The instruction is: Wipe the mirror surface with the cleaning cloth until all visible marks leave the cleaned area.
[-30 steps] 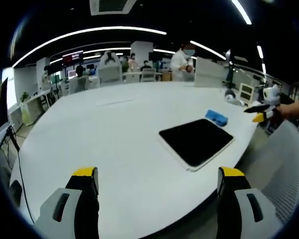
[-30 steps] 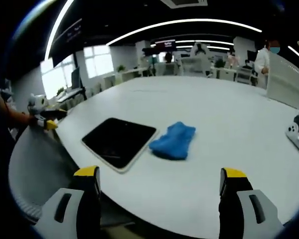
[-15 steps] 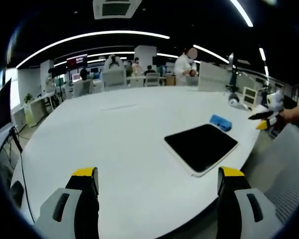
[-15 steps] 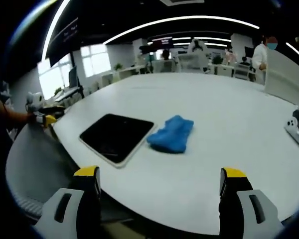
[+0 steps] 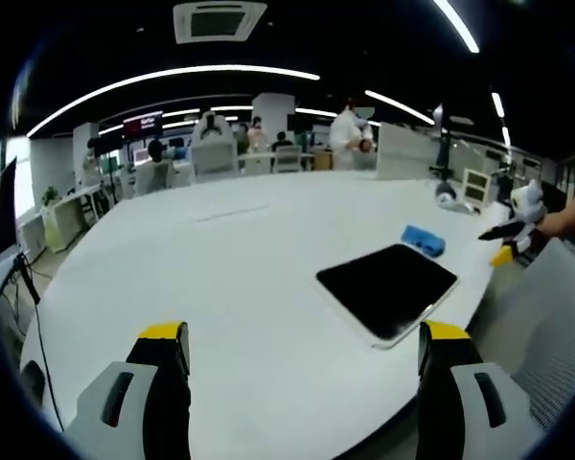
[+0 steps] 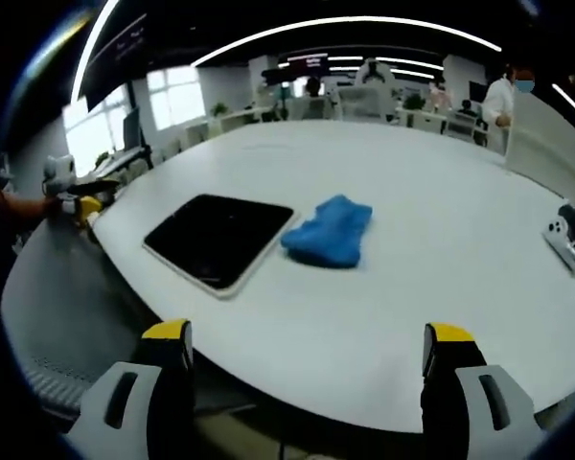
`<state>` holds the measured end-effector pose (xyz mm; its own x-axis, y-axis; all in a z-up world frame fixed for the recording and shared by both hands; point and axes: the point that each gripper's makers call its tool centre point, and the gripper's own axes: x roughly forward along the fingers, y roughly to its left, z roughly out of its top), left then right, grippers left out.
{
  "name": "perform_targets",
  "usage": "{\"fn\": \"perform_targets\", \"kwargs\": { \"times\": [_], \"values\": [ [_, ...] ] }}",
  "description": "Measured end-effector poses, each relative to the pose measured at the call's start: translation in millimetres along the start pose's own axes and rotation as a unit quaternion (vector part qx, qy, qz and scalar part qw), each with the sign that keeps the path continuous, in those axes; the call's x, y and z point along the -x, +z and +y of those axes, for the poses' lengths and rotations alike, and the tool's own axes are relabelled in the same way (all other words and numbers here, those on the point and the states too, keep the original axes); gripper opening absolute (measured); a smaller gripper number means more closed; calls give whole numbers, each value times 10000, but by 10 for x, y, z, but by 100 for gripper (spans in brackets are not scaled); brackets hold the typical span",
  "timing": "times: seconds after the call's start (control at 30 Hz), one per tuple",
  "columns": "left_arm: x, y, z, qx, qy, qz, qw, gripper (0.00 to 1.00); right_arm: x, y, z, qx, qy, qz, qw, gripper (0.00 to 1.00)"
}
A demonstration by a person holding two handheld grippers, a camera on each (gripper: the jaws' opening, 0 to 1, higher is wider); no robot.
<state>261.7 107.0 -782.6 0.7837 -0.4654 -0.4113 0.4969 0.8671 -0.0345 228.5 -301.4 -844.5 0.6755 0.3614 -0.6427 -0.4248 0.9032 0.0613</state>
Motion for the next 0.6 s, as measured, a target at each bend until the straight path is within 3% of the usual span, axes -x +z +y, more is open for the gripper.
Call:
{"fn": "perform_targets", "kwargs": {
  "times": [0.23,0.6],
  "values": [
    [-15,-41,8,91,-8,95,9999,99,-90,151,-6,-15,26,-230,9997,100],
    [-44,-110,-29,105,-66,275,9995,100,23,65,-143,-421,-121,-460,9980,100]
  ]
}}
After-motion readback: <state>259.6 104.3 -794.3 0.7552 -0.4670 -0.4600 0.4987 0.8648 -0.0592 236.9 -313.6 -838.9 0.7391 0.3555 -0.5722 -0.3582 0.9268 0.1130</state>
